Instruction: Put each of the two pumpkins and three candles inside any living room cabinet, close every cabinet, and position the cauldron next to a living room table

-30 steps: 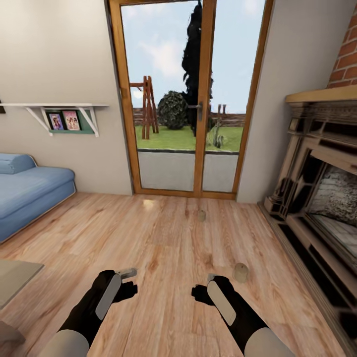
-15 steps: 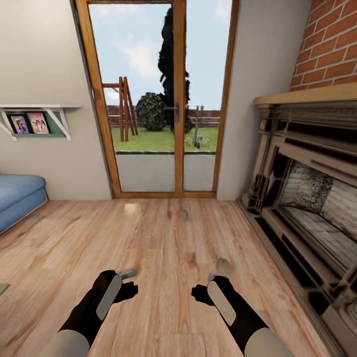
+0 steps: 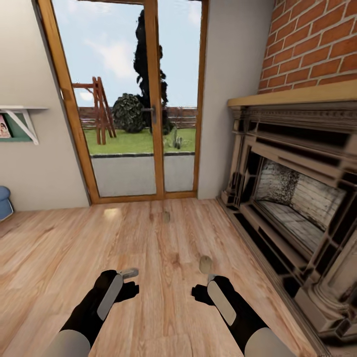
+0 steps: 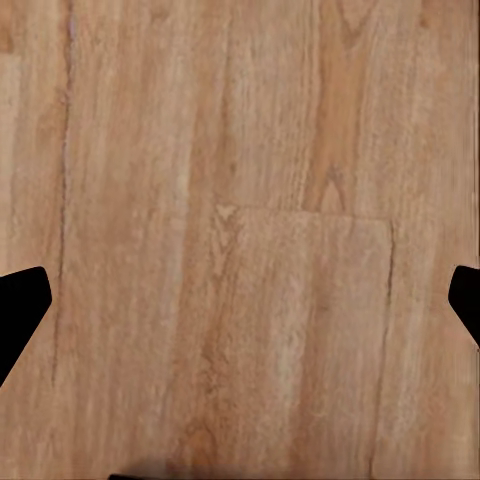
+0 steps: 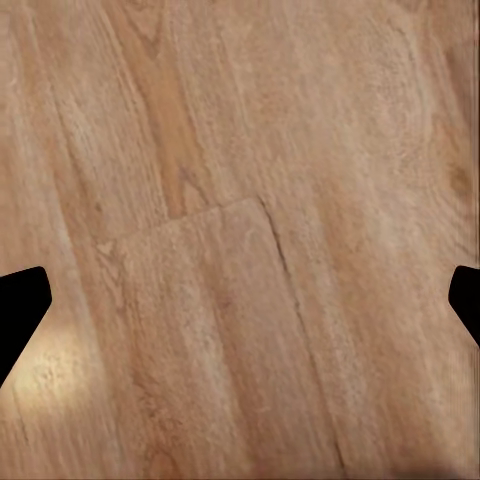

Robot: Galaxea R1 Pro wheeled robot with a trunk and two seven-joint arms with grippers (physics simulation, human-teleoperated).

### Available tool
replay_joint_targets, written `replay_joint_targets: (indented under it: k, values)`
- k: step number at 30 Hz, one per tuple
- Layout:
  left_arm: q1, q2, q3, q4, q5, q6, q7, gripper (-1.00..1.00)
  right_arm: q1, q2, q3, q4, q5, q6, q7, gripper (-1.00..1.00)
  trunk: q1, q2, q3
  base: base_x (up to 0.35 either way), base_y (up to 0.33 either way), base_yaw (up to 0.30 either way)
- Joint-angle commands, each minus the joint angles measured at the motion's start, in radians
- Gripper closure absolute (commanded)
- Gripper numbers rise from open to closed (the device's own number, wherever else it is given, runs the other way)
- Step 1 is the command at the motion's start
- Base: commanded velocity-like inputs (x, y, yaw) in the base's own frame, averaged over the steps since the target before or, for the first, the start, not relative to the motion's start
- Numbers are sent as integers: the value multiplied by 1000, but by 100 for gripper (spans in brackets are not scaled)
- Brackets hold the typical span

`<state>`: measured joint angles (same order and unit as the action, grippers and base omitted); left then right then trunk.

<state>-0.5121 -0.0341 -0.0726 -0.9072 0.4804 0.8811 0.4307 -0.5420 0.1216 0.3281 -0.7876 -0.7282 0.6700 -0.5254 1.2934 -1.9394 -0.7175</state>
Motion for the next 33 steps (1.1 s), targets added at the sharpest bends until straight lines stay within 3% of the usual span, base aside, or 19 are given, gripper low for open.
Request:
replay_joint_targets:
  k: [1, 26, 33]
  values:
    - [0, -1, -2, -1, 10, 2, 10, -100, -1, 0, 3, -1, -10, 0, -10, -100, 0, -1, -1, 0, 0, -276]
    - [0, -6, -7, -1, 6, 1, 14, -100, -1, 5, 4, -4, -14, 3, -4, -100, 0, -1, 10, 0, 0, -276]
    - [0, -6, -7, -1, 5, 1, 16, -100, -1, 2, 3, -4, -64, 3, -5, -100, 0, -1, 5, 0, 0, -157]
